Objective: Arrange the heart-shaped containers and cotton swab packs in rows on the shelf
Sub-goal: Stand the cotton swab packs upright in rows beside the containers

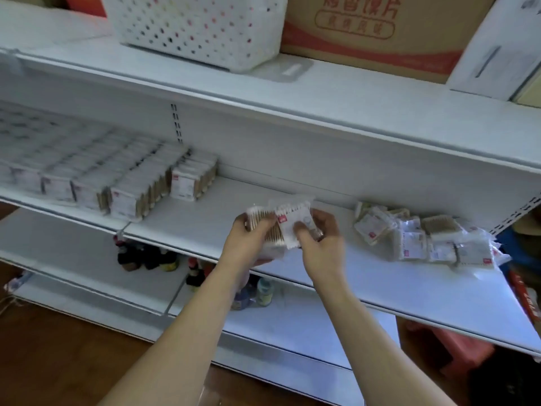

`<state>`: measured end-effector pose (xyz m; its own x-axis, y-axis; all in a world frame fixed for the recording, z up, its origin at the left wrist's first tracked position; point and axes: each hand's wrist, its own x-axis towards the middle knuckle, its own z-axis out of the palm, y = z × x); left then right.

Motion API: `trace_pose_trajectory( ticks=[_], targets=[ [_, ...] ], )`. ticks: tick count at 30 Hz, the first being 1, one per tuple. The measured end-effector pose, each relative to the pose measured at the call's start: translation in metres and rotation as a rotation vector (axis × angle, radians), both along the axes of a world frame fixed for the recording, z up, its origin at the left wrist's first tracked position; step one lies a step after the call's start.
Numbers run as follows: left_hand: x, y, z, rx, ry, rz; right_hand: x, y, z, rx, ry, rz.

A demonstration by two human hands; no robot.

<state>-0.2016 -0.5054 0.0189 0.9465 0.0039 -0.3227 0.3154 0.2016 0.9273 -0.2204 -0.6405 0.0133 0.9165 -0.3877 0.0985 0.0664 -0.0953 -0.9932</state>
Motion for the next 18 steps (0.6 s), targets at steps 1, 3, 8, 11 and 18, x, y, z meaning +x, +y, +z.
trace_pose_trajectory(
  ticks=[1,3,8,11,18],
  targets=[
    [-0.001,0.016,0.001,0.011,-0.003,-0.019,0.003,0.014,0.000,0.014,0.003,-0.015],
    [0.001,0.047,0.001,0.034,-0.013,-0.039,0.009,0.039,-0.002,-0.009,0.029,-0.018],
    [0.021,0.107,-0.003,0.066,-0.021,0.006,0.033,0.076,0.004,-0.180,0.003,0.265],
    [0.041,0.135,-0.004,0.022,-0.045,0.058,0.058,0.090,0.005,-0.325,0.013,0.360],
    [0.085,0.194,0.009,-0.012,-0.125,0.169,0.119,0.131,-0.020,-0.330,0.056,0.226]
  ],
)
